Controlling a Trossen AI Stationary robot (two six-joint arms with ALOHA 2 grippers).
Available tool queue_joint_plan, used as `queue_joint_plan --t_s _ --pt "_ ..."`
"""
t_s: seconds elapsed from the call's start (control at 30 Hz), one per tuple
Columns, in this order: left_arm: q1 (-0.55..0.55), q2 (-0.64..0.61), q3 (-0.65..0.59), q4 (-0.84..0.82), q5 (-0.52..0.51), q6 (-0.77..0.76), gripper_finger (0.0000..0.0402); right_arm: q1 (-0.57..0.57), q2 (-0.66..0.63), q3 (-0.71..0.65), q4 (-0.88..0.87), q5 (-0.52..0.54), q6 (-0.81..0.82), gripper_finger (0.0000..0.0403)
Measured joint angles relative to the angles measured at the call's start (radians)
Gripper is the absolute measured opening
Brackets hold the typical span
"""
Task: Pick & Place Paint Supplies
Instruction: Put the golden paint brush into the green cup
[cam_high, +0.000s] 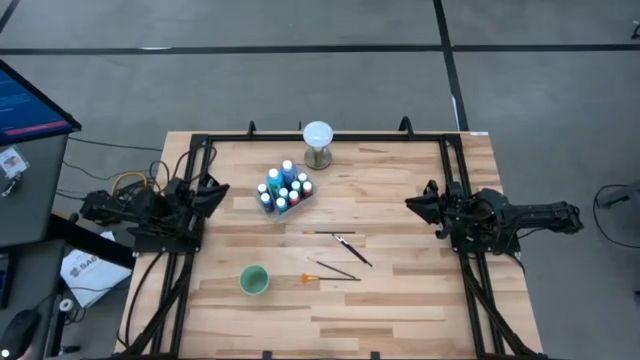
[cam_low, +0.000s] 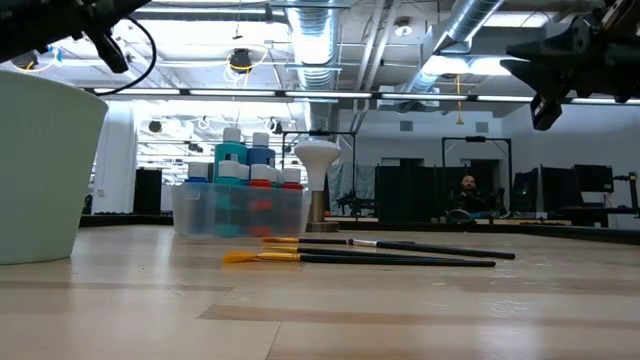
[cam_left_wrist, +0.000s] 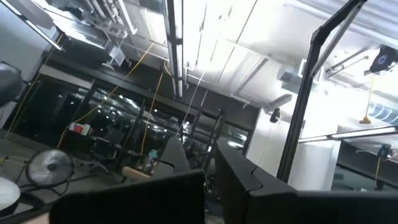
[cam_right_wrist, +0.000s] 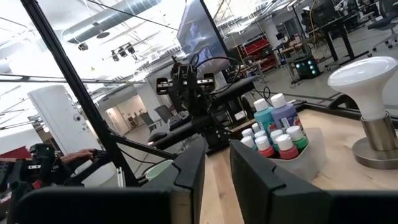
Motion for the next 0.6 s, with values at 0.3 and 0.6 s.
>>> queue_joint_plan --t_s 0.3,0.6 --pt "0.000 0.000 0.000 -0.001 0.000 0.006 0.0001 0.000 0.000 0.000 -0.006 0.000 0.000 0.0071" --pt "0.000 0.000 0.000 -0.224 0.103 0.244 0.0001 0.000 0.000 0.000 -0.005 0.000 0.000 0.0071"
